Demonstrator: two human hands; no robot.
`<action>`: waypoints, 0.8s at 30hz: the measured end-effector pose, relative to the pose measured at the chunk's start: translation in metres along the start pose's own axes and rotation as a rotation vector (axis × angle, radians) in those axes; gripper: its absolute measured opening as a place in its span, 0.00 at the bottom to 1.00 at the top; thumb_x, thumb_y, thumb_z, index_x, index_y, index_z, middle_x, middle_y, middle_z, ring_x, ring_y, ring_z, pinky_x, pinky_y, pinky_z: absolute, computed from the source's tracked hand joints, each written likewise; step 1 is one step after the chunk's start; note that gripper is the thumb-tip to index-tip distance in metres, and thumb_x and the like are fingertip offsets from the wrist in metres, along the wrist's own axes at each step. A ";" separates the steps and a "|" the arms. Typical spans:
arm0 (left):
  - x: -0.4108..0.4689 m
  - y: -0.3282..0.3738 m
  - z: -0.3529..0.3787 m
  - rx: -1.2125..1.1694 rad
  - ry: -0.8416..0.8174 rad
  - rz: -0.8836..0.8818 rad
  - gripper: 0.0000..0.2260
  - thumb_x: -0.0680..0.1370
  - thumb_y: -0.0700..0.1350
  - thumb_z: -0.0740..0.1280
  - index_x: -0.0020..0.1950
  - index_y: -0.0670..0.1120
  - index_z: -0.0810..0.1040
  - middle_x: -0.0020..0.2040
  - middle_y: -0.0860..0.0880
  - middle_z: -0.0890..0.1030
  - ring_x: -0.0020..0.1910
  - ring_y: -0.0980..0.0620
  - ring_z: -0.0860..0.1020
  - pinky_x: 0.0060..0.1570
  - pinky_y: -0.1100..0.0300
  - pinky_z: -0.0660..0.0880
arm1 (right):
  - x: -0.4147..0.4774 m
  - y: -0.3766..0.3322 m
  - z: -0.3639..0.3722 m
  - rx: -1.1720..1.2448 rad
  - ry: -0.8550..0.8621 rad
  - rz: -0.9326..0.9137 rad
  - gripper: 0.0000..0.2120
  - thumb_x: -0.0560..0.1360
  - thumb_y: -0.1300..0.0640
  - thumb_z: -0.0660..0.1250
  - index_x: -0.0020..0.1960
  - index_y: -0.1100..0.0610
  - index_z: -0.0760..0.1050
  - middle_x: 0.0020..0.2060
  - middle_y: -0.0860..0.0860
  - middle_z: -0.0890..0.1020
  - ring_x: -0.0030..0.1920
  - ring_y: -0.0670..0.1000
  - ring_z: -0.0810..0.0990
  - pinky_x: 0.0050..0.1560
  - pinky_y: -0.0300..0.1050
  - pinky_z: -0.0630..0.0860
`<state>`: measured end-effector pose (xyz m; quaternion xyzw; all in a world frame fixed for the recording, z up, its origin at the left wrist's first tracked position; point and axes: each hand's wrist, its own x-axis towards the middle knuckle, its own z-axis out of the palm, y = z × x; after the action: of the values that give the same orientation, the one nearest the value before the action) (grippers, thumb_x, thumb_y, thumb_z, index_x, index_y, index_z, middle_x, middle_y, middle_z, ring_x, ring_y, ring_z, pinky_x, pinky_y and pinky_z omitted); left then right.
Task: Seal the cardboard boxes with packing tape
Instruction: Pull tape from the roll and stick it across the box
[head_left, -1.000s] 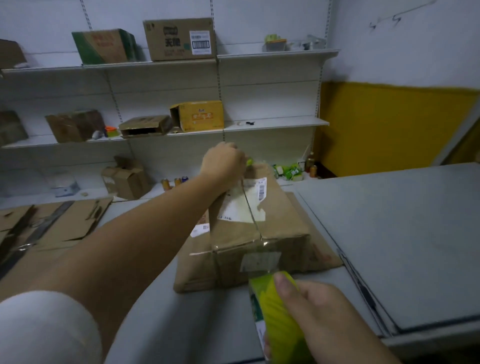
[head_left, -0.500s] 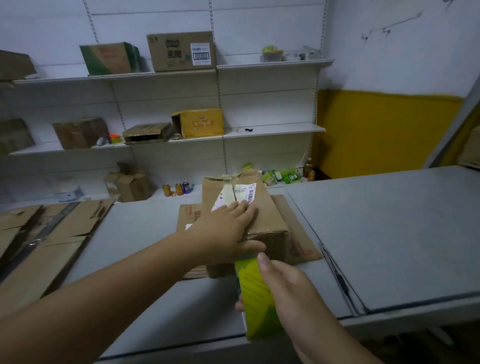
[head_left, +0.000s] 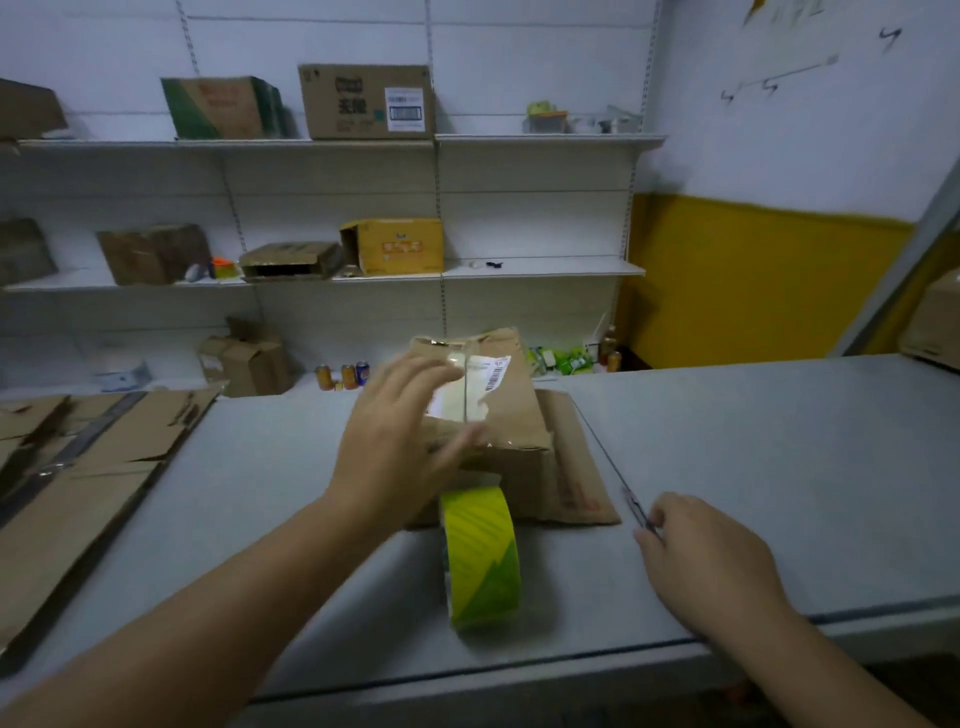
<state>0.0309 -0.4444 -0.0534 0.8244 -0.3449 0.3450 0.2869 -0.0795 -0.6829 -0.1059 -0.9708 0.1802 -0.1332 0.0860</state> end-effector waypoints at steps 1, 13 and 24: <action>-0.014 0.011 -0.004 -0.186 0.114 -0.216 0.10 0.73 0.56 0.67 0.51 0.55 0.75 0.52 0.53 0.79 0.54 0.53 0.73 0.55 0.56 0.73 | 0.000 0.000 0.001 0.001 0.013 -0.019 0.08 0.79 0.46 0.57 0.47 0.48 0.71 0.40 0.43 0.74 0.37 0.43 0.74 0.42 0.42 0.76; -0.050 0.028 -0.003 -0.995 -0.267 -1.173 0.26 0.58 0.60 0.72 0.53 0.51 0.81 0.51 0.47 0.83 0.52 0.47 0.80 0.55 0.51 0.77 | 0.010 0.015 -0.019 0.076 -0.068 -0.144 0.09 0.81 0.51 0.52 0.43 0.48 0.65 0.35 0.49 0.77 0.34 0.48 0.75 0.34 0.45 0.70; -0.044 0.016 -0.003 -1.035 -0.501 -1.066 0.33 0.55 0.62 0.72 0.55 0.46 0.80 0.50 0.48 0.84 0.53 0.50 0.81 0.62 0.53 0.74 | 0.032 -0.051 -0.053 0.459 -0.063 -0.679 0.14 0.77 0.52 0.64 0.54 0.32 0.71 0.32 0.34 0.78 0.37 0.40 0.77 0.33 0.31 0.69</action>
<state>-0.0059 -0.4359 -0.0819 0.6934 -0.0739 -0.2402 0.6753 -0.0489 -0.6544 -0.0375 -0.9343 -0.1875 -0.1610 0.2569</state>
